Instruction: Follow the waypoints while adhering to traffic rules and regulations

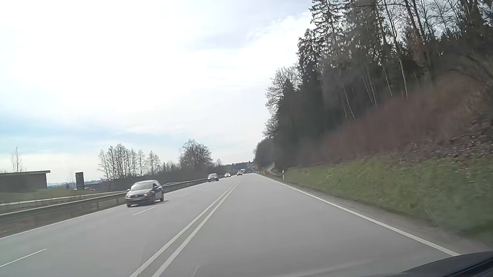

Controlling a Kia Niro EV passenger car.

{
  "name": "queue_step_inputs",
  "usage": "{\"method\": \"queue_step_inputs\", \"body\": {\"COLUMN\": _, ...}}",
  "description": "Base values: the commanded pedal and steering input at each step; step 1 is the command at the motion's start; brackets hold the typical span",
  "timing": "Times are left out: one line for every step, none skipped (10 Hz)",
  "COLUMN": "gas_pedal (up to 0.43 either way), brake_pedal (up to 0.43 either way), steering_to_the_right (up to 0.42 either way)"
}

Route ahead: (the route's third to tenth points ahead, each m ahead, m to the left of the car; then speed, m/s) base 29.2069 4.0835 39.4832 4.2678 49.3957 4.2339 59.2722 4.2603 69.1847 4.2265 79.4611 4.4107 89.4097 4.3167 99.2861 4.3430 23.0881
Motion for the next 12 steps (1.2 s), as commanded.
{"method": "queue_step_inputs", "body": {"gas_pedal": 0.248, "brake_pedal": 0.0, "steering_to_the_right": 0.003}}
{"method": "queue_step_inputs", "body": {"gas_pedal": 0.248, "brake_pedal": 0.0, "steering_to_the_right": 0.003}}
{"method": "queue_step_inputs", "body": {"gas_pedal": 0.248, "brake_pedal": 0.0, "steering_to_the_right": 0.004}}
{"method": "queue_step_inputs", "body": {"gas_pedal": 0.248, "brake_pedal": 0.0, "steering_to_the_right": 0.004}}
{"method": "queue_step_inputs", "body": {"gas_pedal": 0.248, "brake_pedal": 0.0, "steering_to_the_right": 0.004}}
{"method": "queue_step_inputs", "body": {"gas_pedal": 0.248, "brake_pedal": 0.0, "steering_to_the_right": 0.004}}
{"method": "queue_step_inputs", "body": {"gas_pedal": 0.248, "brake_pedal": 0.0, "steering_to_the_right": 0.004}}
{"method": "queue_step_inputs", "body": {"gas_pedal": 0.248, "brake_pedal": 0.0, "steering_to_the_right": 0.004}}
{"method": "queue_step_inputs", "body": {"gas_pedal": 0.248, "brake_pedal": 0.0, "steering_to_the_right": 0.004}}
{"method": "queue_step_inputs", "body": {"gas_pedal": 0.24, "brake_pedal": 0.0, "steering_to_the_right": 0.004}}
{"method": "queue_step_inputs", "body": {"gas_pedal": 0.24, "brake_pedal": 0.0, "steering_to_the_right": 0.004}}
{"method": "queue_step_inputs", "body": {"gas_pedal": 0.24, "brake_pedal": 0.0, "steering_to_the_right": 0.004}}
